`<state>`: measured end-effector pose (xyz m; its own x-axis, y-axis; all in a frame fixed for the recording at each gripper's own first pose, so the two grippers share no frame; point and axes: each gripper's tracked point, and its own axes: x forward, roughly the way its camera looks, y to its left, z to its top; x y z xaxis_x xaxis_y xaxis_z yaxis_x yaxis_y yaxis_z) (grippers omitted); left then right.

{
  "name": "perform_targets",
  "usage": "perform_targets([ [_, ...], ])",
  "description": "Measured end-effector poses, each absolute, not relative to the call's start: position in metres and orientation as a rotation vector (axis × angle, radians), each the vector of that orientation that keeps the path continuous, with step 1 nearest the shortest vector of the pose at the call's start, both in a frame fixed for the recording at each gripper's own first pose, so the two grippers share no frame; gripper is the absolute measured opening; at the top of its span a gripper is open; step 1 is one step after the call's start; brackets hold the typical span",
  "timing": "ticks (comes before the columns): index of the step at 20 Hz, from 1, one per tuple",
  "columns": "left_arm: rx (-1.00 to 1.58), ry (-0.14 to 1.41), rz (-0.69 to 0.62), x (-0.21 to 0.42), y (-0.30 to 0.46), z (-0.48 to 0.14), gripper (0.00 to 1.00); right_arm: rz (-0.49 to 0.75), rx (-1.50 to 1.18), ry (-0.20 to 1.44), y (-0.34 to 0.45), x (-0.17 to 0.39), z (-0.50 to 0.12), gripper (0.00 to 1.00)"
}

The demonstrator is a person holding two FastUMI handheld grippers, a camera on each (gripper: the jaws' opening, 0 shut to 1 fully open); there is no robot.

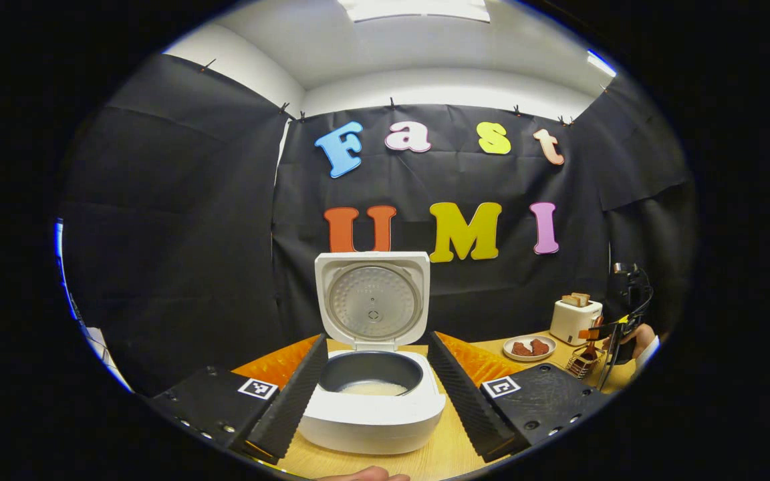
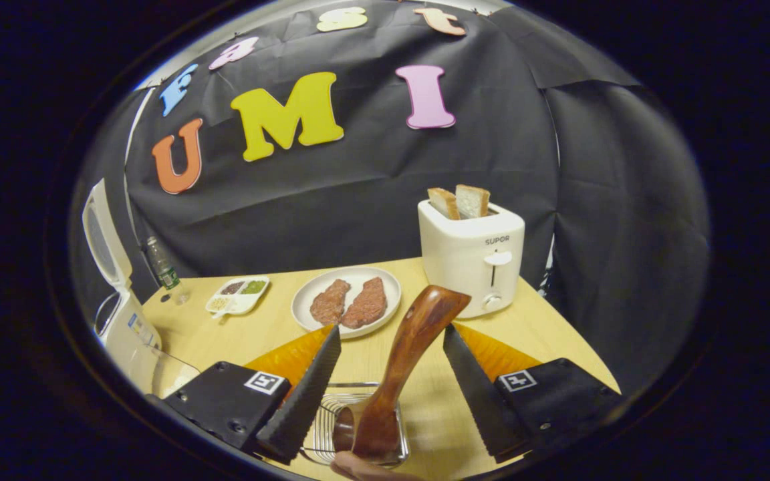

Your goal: Close the left gripper, press the button to open the rice cooker; take a wooden spoon from the chopstick holder with the right hand, scoop a spoonful of rice and pour it into the rice cooker, then put the wooden spoon back into the chopstick holder.

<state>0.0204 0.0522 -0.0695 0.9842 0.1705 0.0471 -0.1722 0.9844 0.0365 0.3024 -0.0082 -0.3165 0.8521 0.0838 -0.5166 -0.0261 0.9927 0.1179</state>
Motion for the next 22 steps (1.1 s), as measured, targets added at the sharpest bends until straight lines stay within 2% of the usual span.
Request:
perform_targets([
  [3,0.050,-0.062,0.170,0.017,0.059,-0.062,0.95,0.120,0.188,0.547,0.006,0.309,-0.317,0.99],
  [4,0.058,-0.067,0.166,0.015,0.059,-0.059,0.95,0.135,0.205,0.560,0.009,0.307,-0.321,0.93],
  [5,0.069,-0.077,0.164,0.013,0.060,-0.054,0.95,0.118,0.204,0.587,0.006,0.304,-0.328,0.81],
  [6,0.078,-0.084,0.160,0.011,0.062,-0.052,0.95,0.106,0.194,0.585,0.002,0.300,-0.329,0.60],
  [7,0.081,-0.090,0.157,0.008,0.063,-0.052,0.95,0.122,0.216,0.550,0.005,0.299,-0.316,0.63],
  [9,0.077,-0.090,0.150,0.004,0.066,-0.055,0.95,0.138,0.280,0.508,0.013,0.293,-0.297,0.46],
  [10,0.071,-0.085,0.151,0.002,0.069,-0.059,0.95,0.140,0.280,0.493,0.015,0.295,-0.292,0.27],
  [12,0.051,-0.068,0.156,0.000,0.076,-0.070,0.95,0.143,0.248,0.516,0.017,0.293,-0.297,0.24],
  [15,0.005,-0.045,0.142,-0.001,0.079,-0.083,0.95,0.130,0.222,0.455,0.016,0.283,-0.276,0.23],
  [16,-0.006,-0.036,0.139,-0.002,0.080,-0.088,0.95,0.128,0.213,0.425,0.017,0.278,-0.265,0.17],
  [17,-0.014,-0.029,0.137,-0.002,0.082,-0.092,0.95,0.129,0.199,0.394,0.018,0.273,-0.255,0.23],
  [22,-0.024,-0.024,0.117,-0.003,0.084,-0.100,0.95,0.123,0.143,0.214,0.031,0.242,-0.192,0.23],
])
